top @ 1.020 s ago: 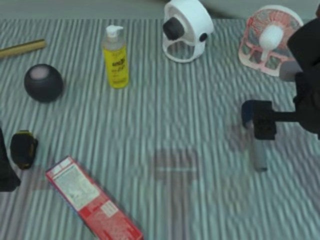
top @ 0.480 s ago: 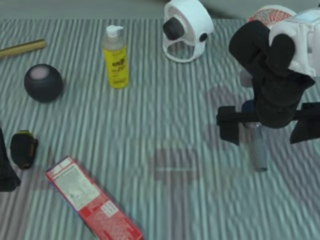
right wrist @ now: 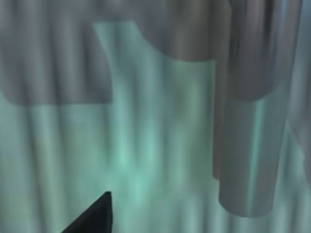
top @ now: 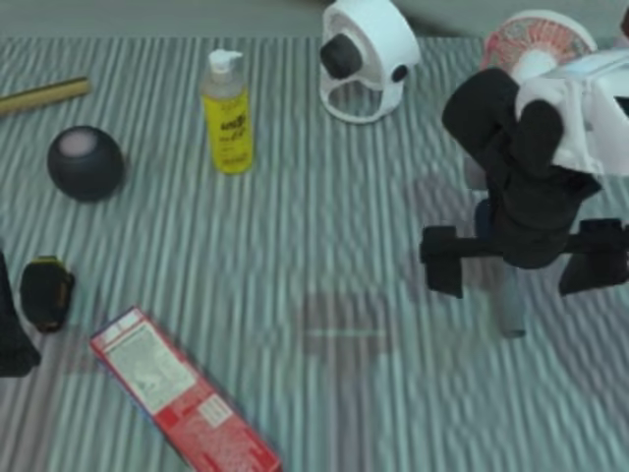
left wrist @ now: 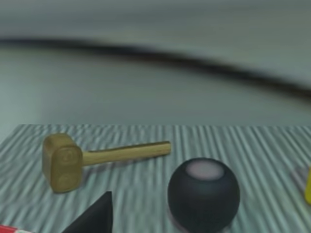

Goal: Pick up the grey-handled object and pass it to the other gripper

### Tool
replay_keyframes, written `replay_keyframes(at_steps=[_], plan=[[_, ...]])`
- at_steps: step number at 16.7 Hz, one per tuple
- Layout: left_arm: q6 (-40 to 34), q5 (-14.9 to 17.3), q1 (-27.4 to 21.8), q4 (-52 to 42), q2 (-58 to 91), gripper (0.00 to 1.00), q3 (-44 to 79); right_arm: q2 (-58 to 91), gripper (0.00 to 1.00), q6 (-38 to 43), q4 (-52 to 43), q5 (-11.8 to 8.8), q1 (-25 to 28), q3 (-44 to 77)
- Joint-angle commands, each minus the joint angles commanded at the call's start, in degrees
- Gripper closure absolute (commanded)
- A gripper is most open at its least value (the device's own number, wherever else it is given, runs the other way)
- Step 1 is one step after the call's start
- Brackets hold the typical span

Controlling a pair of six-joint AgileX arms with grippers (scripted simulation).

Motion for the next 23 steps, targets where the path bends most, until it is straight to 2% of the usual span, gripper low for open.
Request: replay_keyframes(at_steps=[5, 11, 23], plan=[[0.0, 0.0, 0.0, 0.0, 0.0, 0.00, 0.0, 5.7, 0.00, -1.0, 12.5, 0.0, -1.1, -6.3], [0.0, 0.0, 0.0, 0.0, 0.0, 0.00, 0.0, 6.8, 0.00, -1.1, 14.5, 0.0, -1.3, -7.4], [0.0, 0.0, 0.0, 0.0, 0.0, 0.00, 0.0, 6.8, 0.90, -1.1, 14.5, 0.0, -1.3, -7.4]])
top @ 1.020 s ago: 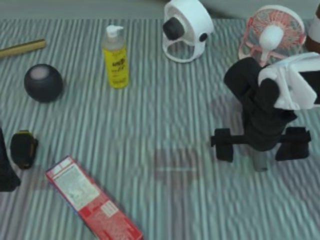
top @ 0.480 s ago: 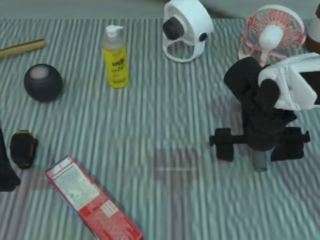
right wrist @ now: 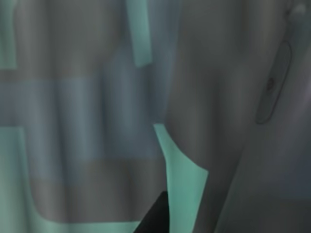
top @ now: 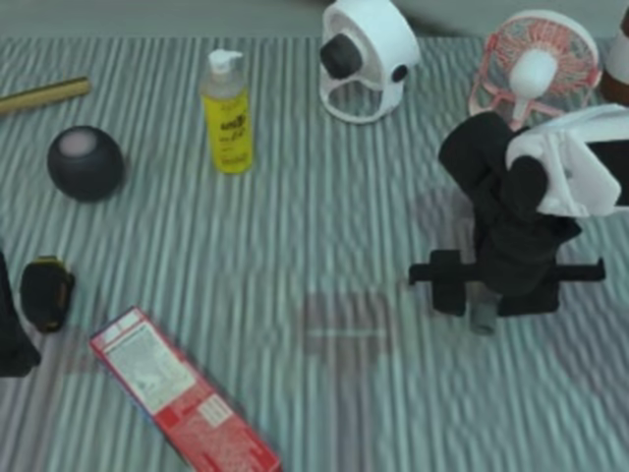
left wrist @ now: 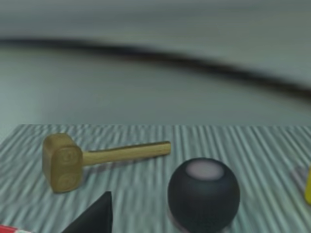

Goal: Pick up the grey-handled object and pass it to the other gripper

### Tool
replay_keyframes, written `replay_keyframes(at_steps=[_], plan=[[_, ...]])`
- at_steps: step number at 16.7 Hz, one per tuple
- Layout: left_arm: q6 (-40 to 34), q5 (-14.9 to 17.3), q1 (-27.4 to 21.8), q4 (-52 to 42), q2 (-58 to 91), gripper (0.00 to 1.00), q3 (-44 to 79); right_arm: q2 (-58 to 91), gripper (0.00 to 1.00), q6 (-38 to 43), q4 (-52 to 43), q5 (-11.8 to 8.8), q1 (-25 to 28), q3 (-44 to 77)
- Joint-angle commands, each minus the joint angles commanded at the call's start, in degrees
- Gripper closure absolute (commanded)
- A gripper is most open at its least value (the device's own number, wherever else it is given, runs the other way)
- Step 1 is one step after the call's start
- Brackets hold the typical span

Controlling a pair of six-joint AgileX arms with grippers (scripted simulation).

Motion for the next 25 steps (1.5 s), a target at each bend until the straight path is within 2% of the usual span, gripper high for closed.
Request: replay_keyframes(at_steps=[1, 2, 9, 10, 14, 19, 25], plan=[[0.0, 0.0, 0.0, 0.0, 0.0, 0.00, 0.0, 0.0, 0.98, 0.0, 0.0, 0.0, 0.0, 0.0], [0.0, 0.0, 0.0, 0.0, 0.0, 0.00, 0.0, 0.0, 1.00, 0.0, 0.0, 0.0, 0.0, 0.0], [0.0, 0.0, 0.0, 0.0, 0.0, 0.00, 0.0, 0.0, 1.00, 0.0, 0.0, 0.0, 0.0, 0.0], [0.0, 0.0, 0.0, 0.0, 0.0, 0.00, 0.0, -2.4, 1.00, 1.7, -0.5, -2.6, 0.7, 1.4], [0.0, 0.0, 0.0, 0.0, 0.0, 0.00, 0.0, -3.1, 1.00, 0.3, 3.2, -3.6, 0.9, 0.8], [0.0, 0.0, 0.0, 0.0, 0.0, 0.00, 0.0, -6.4, 1.00, -5.3, 19.7, -7.7, 1.2, -2.9], [0.0, 0.0, 0.0, 0.0, 0.0, 0.00, 0.0, -12.4, 1.00, -15.0, 50.0, -14.6, 1.4, -11.1]])
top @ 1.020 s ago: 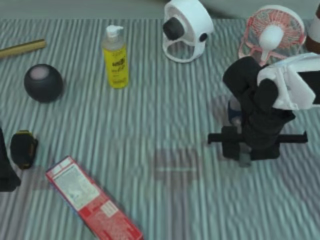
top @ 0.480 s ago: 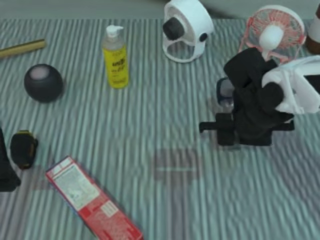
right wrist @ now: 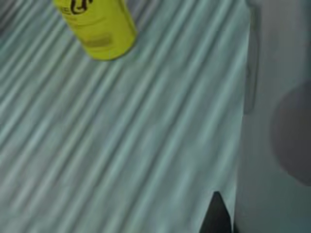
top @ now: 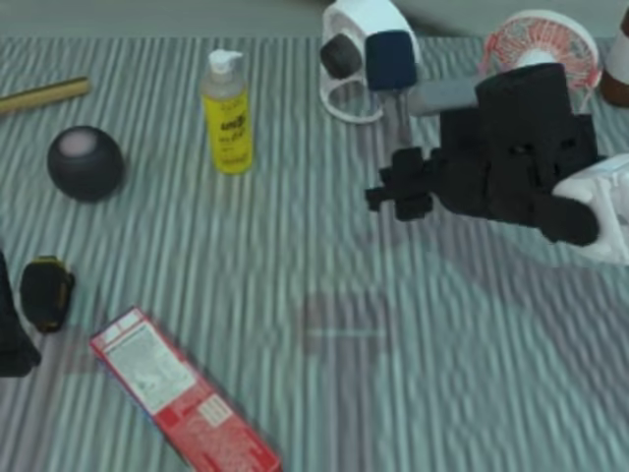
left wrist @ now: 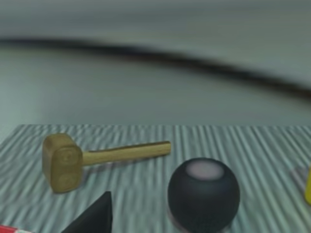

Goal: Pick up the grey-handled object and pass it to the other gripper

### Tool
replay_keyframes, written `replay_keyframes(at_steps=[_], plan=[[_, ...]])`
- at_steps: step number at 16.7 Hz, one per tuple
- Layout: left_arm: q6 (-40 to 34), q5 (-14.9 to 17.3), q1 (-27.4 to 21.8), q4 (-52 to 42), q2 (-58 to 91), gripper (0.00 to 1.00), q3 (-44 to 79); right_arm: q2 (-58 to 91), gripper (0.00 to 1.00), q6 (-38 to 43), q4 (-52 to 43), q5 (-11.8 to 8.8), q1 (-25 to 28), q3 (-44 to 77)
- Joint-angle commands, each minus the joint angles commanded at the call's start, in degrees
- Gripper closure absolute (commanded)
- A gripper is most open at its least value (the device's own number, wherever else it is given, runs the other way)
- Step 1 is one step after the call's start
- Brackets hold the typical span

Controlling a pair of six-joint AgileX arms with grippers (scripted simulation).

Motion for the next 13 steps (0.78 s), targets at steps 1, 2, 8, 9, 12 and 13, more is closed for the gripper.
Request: replay_keyframes(at_steps=[1, 2, 8, 9, 12, 13], plan=[[0.0, 0.0, 0.0, 0.0, 0.0, 0.00, 0.0, -1.3, 1.00, -1.7, 5.3, -1.2, 0.0, -1.5], [0.0, 0.0, 0.0, 0.0, 0.0, 0.00, 0.0, -2.7, 1.00, -3.4, 10.4, -2.4, 0.0, -3.0], [0.0, 0.0, 0.0, 0.0, 0.0, 0.00, 0.0, -10.6, 1.00, -11.6, 31.8, -7.8, -0.2, -9.0], [0.0, 0.0, 0.0, 0.0, 0.0, 0.00, 0.0, -11.4, 1.00, -12.3, 33.3, -8.2, -0.2, -9.5], [0.0, 0.0, 0.0, 0.0, 0.0, 0.00, 0.0, -12.1, 1.00, -12.9, 34.5, -8.6, -0.3, -9.8], [0.0, 0.0, 0.0, 0.0, 0.0, 0.00, 0.0, -12.1, 1.00, -12.9, 34.5, -8.6, -0.3, -9.8]])
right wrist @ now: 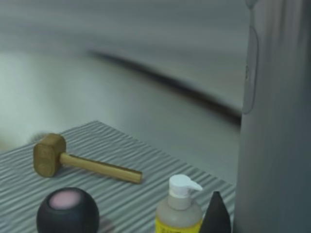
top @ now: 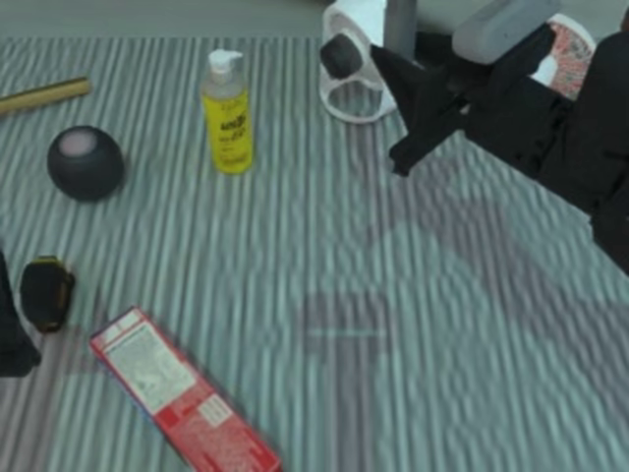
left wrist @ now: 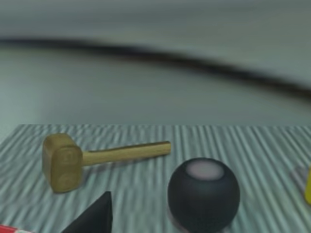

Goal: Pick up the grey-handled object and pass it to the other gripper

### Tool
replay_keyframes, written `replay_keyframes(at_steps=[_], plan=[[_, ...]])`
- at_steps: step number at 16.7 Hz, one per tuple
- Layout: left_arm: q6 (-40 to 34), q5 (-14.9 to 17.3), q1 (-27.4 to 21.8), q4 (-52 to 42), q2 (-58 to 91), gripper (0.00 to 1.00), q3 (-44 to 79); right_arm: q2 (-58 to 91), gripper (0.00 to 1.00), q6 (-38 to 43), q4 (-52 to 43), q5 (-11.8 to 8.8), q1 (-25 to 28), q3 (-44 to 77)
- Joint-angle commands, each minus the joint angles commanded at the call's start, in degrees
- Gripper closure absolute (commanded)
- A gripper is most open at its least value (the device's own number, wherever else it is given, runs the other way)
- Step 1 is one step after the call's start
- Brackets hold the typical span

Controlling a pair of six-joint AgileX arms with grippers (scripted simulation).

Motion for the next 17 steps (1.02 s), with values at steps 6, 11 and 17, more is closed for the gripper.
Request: replay_keyframes(at_steps=[6, 11, 17], plan=[[0.0, 0.0, 0.0, 0.0, 0.0, 0.00, 0.0, 1.1, 1.00, 0.4, 3.2, 3.0, 2.8, -1.2], [0.0, 0.0, 0.0, 0.0, 0.0, 0.00, 0.0, 2.2, 1.00, 0.8, 8.6, 7.4, 7.8, -3.6], [0.0, 0.0, 0.0, 0.0, 0.0, 0.00, 0.0, 2.2, 1.00, 0.8, 8.6, 7.4, 7.8, -3.6]])
